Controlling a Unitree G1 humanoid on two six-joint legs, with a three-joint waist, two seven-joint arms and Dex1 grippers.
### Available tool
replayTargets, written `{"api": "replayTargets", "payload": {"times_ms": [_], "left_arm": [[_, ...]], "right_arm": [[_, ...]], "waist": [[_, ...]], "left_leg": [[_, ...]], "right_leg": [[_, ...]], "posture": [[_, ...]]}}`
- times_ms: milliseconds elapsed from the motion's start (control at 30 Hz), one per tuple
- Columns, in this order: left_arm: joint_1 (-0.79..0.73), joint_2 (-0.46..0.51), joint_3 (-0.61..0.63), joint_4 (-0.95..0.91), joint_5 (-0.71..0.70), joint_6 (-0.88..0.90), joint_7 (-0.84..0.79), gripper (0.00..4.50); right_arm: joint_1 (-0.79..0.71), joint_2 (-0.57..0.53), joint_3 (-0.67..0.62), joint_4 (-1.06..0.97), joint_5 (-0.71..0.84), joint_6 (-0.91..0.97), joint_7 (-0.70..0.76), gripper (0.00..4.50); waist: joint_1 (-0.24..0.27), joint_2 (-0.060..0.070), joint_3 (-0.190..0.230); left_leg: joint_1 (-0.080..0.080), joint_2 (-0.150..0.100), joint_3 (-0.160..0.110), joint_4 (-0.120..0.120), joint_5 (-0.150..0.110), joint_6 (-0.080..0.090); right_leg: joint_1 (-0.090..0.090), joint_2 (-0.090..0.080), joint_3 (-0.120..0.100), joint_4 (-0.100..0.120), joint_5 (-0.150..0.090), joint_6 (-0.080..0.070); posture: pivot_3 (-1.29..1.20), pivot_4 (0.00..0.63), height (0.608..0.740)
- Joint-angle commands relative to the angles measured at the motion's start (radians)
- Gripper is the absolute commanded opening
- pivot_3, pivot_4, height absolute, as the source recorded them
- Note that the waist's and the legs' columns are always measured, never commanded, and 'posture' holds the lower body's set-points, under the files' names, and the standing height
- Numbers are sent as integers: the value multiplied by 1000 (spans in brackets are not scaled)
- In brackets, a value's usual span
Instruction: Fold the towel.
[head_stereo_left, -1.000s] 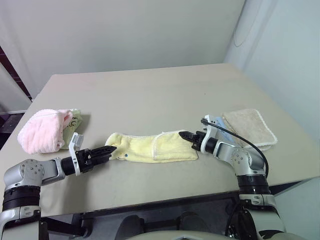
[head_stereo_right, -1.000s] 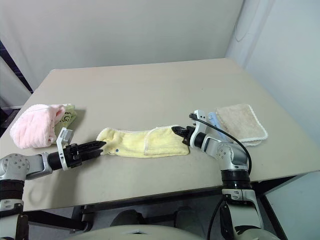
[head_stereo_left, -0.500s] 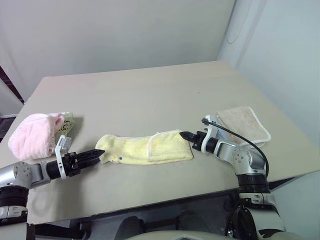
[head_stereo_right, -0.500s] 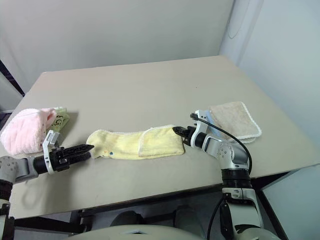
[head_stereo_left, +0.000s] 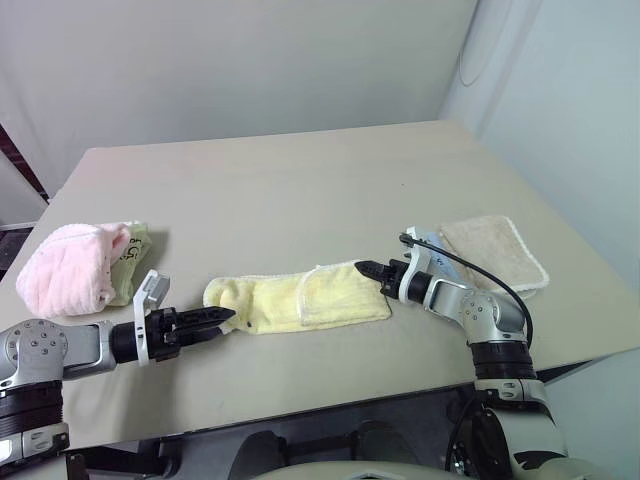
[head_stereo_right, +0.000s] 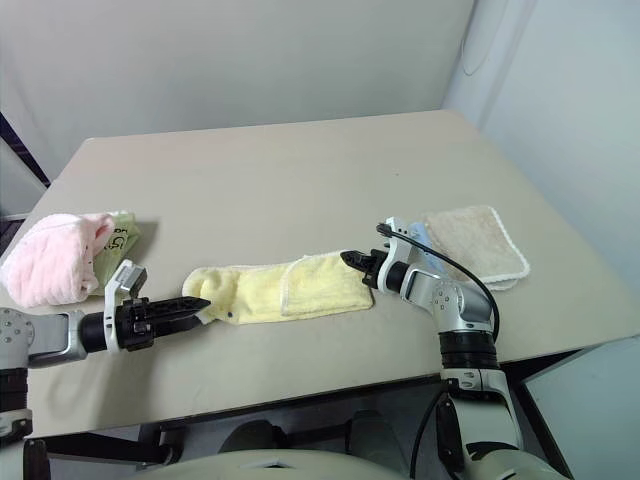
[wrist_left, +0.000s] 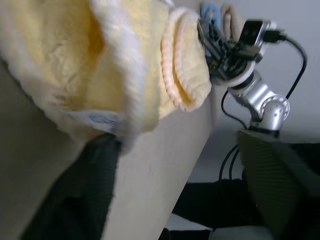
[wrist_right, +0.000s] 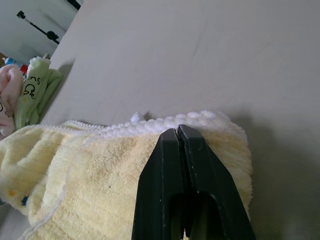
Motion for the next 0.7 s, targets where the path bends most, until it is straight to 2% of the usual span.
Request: {"api": "replayTargets", "payload": {"times_ms": [33, 267, 567, 700], "left_arm": [[13, 12, 43, -41, -62, 7, 65, 2527], [36, 11, 56, -41, -47, -3, 107, 10], [-12, 16, 20, -32, -35, -35, 80, 10], [-78, 75, -10, 9, -27, -72, 4, 10]], "right_arm": [[-17, -5, -7, -9, 3, 0, 4, 0], [-4, -9, -12, -15, 1, -2, -3, 0], [-1, -14, -20, -23, 5, -10, -2, 0], [14, -23, -32, -70, 28, -7, 17, 0]], "waist": [[0, 0, 0], [2, 0, 0], [1, 0, 0], [2, -1, 0]], "left_leg": [[0, 0, 0, 0, 0, 0], [0, -1, 0, 0, 0, 0], [0, -2, 0, 0, 0, 0], [0, -2, 0, 0, 0, 0]], "right_leg": [[0, 0, 0, 0, 0, 0], [0, 0, 0, 0, -2, -3], [0, 0, 0, 0, -2, -4], [0, 0, 0, 0, -2, -4]], "posture": [[0, 0, 701], [0, 0, 701], [0, 0, 701], [0, 0, 701]]}}
